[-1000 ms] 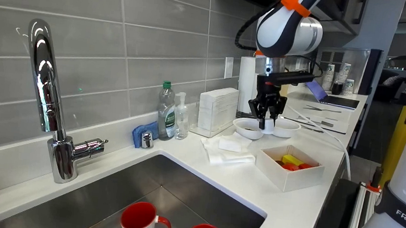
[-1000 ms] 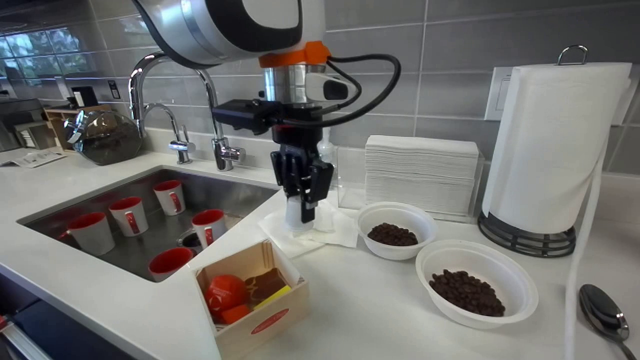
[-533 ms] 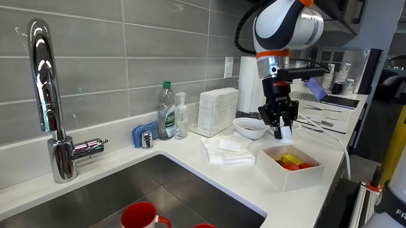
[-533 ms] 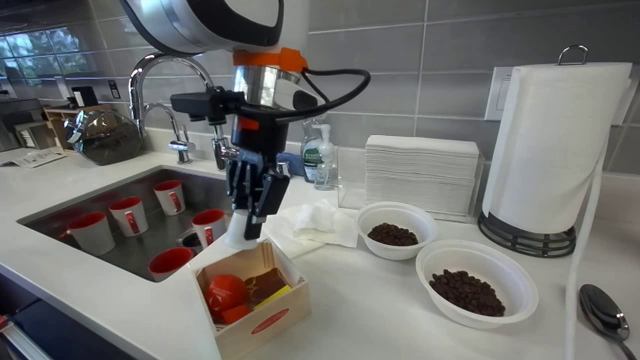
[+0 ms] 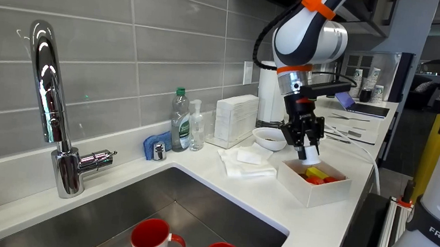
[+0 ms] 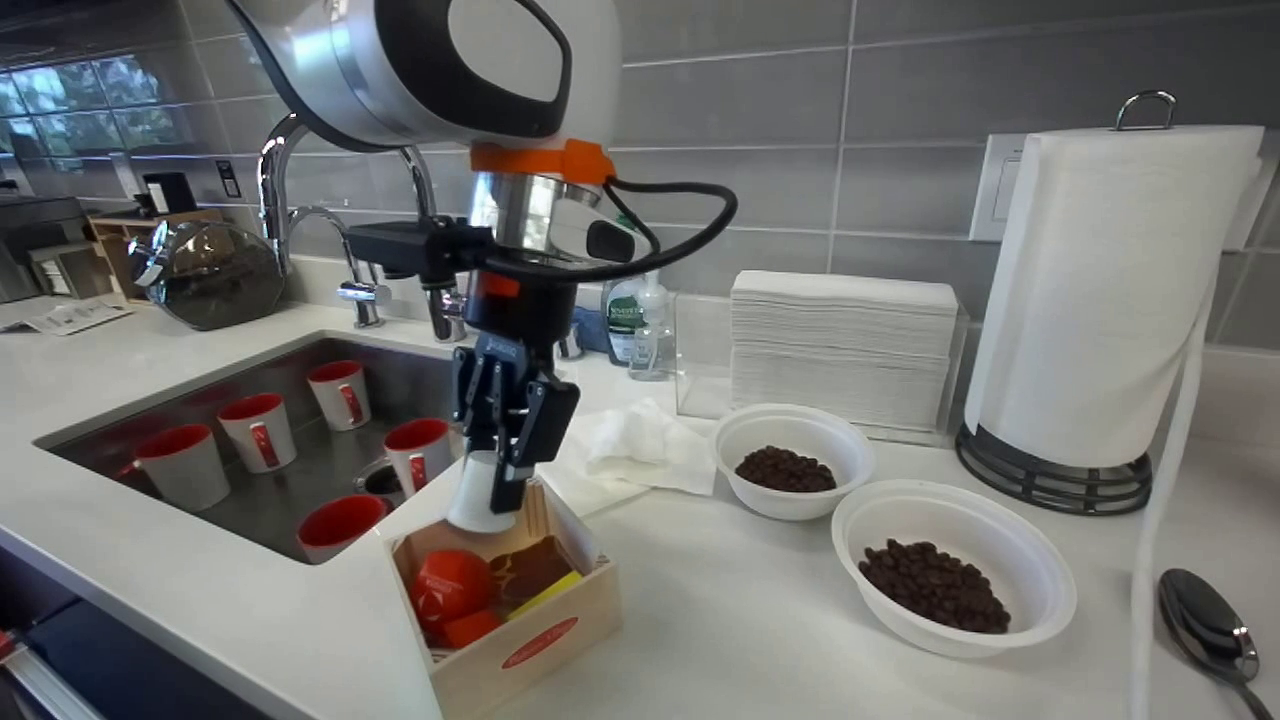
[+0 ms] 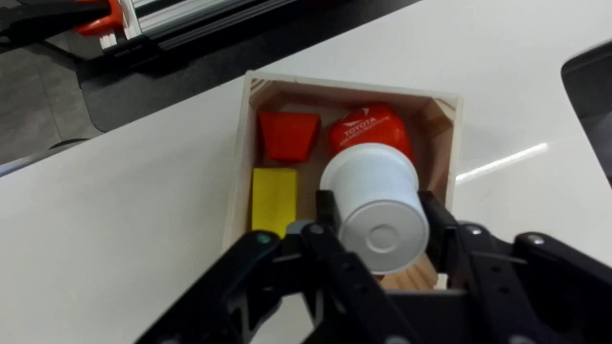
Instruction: Pick up the orange ball and small white cup, put them in the wooden box, pour the contents of the left plate into the right plate
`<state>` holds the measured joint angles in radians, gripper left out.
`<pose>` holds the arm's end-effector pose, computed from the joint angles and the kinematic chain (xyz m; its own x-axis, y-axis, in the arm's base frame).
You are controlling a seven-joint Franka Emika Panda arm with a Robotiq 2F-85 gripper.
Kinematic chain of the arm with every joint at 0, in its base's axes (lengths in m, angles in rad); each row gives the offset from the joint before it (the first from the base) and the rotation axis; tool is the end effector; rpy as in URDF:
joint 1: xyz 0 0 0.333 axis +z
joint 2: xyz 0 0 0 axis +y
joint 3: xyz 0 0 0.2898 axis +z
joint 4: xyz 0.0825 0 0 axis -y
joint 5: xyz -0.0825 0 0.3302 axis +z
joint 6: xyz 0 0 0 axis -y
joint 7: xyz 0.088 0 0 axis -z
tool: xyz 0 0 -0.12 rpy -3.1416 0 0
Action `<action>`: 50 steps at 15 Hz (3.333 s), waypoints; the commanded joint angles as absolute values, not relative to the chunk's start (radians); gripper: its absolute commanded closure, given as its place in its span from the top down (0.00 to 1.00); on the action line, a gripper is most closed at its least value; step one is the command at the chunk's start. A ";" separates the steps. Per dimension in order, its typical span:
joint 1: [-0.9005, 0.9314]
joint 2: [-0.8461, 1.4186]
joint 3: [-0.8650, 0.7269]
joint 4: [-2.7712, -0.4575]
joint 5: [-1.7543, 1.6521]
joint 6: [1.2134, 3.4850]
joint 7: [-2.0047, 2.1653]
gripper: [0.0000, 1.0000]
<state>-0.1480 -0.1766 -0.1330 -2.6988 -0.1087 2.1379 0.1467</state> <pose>0.3121 -0.0939 0.2672 0.8693 -0.3313 -0.3669 -0.3195 -0.9429 0.0943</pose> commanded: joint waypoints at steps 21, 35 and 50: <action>-0.131 0.198 -0.175 -2.376 -0.630 2.639 0.530 1.00; 0.027 0.434 -0.321 -2.178 -0.660 2.649 0.673 0.46; -0.003 0.277 -0.319 -2.258 -0.607 2.551 0.635 0.00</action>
